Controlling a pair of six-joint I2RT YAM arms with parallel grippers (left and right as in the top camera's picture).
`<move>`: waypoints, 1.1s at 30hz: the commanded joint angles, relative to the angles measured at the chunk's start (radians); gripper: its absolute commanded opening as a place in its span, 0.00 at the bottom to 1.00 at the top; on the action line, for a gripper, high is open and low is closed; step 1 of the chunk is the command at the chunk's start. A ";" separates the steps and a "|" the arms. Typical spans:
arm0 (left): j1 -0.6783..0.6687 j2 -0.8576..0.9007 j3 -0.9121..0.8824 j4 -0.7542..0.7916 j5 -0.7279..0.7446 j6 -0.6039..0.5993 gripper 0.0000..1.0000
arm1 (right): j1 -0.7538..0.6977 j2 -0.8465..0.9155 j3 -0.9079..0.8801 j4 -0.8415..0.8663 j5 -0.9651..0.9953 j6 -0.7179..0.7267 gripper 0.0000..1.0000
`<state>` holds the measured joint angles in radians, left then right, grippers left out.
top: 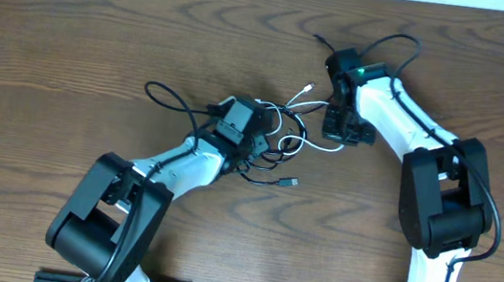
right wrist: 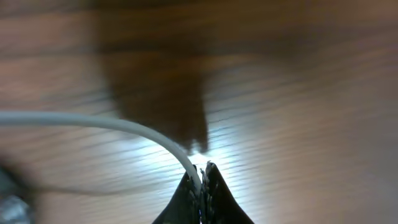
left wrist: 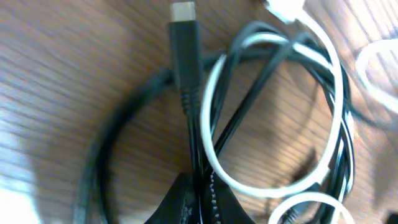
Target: Untangle cables
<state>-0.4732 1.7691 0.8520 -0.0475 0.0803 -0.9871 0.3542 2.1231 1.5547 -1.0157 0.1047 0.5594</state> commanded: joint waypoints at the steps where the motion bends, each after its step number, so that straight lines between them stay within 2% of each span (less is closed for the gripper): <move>1: 0.076 0.026 -0.015 -0.056 -0.020 0.051 0.08 | -0.068 -0.061 -0.005 -0.021 0.116 0.039 0.01; 15: 0.343 0.026 -0.015 -0.106 0.124 0.292 0.08 | -0.304 -0.068 -0.020 -0.060 0.180 0.122 0.01; 19: 0.406 0.026 -0.014 -0.106 0.191 0.454 0.08 | -0.356 -0.068 -0.057 -0.048 0.233 0.206 0.01; 23: 0.438 0.026 -0.015 -0.140 0.200 0.579 0.07 | -0.381 -0.068 -0.096 0.007 0.164 0.209 0.01; 27: 0.434 0.026 -0.015 -0.169 0.200 0.668 0.07 | -0.372 -0.068 -0.100 0.040 0.108 0.140 0.01; 33: 0.433 0.026 -0.015 -0.153 0.200 0.743 0.08 | -0.324 -0.068 -0.100 0.101 0.021 -0.109 0.01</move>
<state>-0.0437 1.7588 0.8654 -0.1799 0.3305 -0.3321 0.0025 2.0804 1.4593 -0.9253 0.1768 0.6067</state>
